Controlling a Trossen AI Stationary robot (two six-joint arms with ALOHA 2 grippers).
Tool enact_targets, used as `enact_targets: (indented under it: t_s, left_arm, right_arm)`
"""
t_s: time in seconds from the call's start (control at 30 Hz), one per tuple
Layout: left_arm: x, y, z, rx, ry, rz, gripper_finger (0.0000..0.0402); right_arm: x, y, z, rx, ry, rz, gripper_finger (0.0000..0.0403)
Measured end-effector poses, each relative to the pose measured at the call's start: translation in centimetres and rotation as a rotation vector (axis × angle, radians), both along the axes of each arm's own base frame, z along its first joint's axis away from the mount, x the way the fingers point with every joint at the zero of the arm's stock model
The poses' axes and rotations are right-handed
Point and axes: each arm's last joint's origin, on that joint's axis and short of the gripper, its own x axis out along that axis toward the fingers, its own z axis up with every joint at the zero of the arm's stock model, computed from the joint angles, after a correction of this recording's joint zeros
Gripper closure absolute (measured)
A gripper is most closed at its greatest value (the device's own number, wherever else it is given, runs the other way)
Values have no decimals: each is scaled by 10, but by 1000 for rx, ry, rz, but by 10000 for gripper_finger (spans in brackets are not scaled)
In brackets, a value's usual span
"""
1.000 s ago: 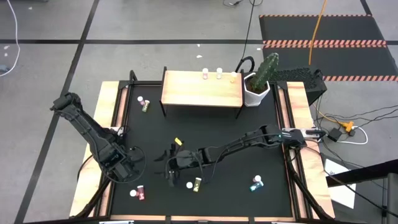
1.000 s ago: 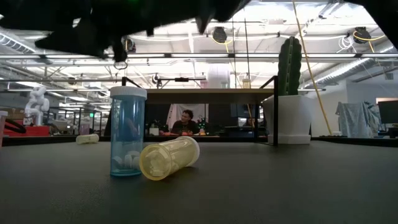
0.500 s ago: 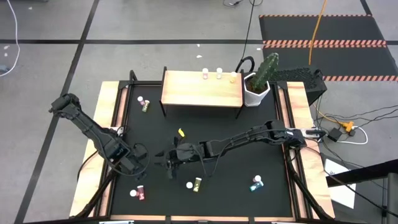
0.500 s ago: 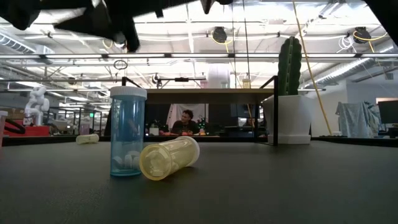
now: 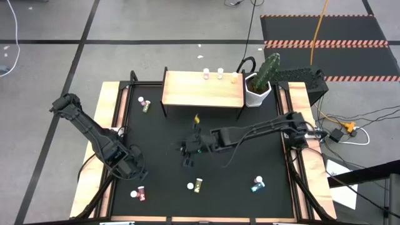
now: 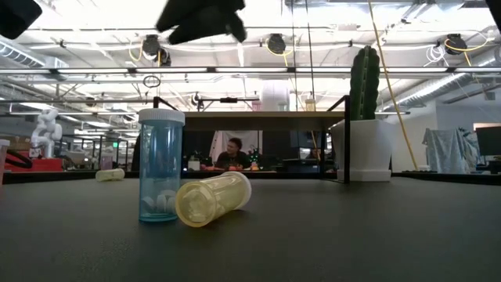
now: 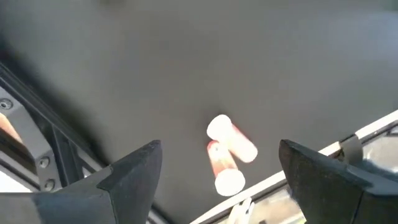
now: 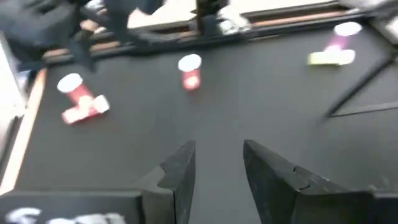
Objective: Pick and place medicine bottles onto shelf by color
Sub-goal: Put the bottom left red pill bottle on the shelf
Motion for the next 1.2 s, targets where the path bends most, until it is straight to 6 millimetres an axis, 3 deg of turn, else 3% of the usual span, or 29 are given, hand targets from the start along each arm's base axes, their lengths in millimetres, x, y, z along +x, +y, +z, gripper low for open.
enact_targets:
  t_s: [0.27, 0.47, 0.63, 0.8, 0.97, 1.1, 1.2]
  left_arm:
    - [0, 2, 5, 25, -14, 63, 80]
    - [-2, 12, 43, 167, -55, 44, 80]
    - [7, 17, 69, 333, -308, 78, 80]
    - [29, 8, 71, 471, -593, 26, 89]
    - [37, 1, 61, 399, -504, -48, 141]
    - [37, -5, 51, 223, -337, 58, 178]
    - [38, -15, 44, 164, -264, 38, 190]
  right_arm:
    - [-32, -10, 8, 108, -13, -7, 275]
    - [-66, -3, 6, 194, -56, -13, 275]
    - [-94, 3, 3, 283, -147, -15, 275]
    - [-119, 12, -8, 343, -209, -59, 275]
    - [-136, 15, -20, 425, -233, -93, 275]
    - [-140, 21, -24, 461, -243, -87, 275]
    - [-141, 24, -23, 465, -245, -78, 275]
